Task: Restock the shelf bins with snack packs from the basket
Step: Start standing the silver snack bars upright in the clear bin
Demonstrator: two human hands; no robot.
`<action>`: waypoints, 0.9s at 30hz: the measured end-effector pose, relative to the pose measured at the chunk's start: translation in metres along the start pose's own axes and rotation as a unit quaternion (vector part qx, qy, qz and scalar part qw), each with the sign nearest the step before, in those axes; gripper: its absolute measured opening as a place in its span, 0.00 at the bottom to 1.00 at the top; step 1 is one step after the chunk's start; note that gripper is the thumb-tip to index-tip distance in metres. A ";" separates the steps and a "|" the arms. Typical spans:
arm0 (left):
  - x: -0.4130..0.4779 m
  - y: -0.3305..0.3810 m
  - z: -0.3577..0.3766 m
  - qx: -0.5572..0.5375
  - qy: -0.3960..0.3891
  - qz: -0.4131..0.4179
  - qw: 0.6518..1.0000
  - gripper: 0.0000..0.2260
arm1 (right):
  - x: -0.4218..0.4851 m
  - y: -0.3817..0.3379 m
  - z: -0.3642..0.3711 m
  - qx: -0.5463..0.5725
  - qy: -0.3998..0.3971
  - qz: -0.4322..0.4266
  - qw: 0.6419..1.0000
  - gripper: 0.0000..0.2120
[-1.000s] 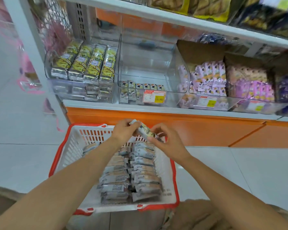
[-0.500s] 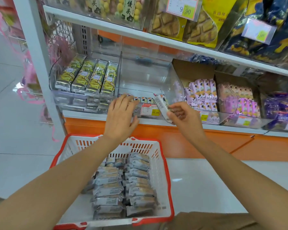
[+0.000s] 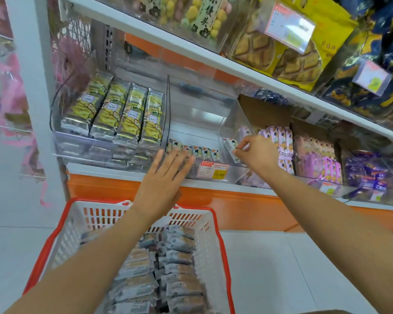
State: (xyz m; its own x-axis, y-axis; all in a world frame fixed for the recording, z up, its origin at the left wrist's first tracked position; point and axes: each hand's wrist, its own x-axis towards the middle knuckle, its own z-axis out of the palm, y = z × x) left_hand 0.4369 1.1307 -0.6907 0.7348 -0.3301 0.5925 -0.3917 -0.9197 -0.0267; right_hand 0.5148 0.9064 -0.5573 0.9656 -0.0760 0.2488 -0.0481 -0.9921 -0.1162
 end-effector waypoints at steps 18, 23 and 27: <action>0.003 -0.010 0.022 -0.041 0.079 0.036 0.995 0.32 | 0.031 -0.019 0.036 -0.143 -0.176 0.058 0.972 0.08; 0.002 -0.008 0.023 -0.040 0.075 0.027 0.996 0.31 | 0.033 -0.023 0.036 -0.177 -0.240 0.040 0.954 0.12; 0.002 -0.008 0.020 -0.037 0.070 0.032 0.996 0.34 | 0.030 -0.027 0.031 -0.153 -0.236 0.057 0.958 0.12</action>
State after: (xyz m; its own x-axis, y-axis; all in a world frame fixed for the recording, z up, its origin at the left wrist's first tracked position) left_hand 0.4528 1.1333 -0.7054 0.6250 -0.3505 0.6975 -0.4787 -0.8779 -0.0122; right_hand 0.5531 0.9341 -0.5761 0.9541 -0.2029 -0.2204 -0.1622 -0.9684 0.1894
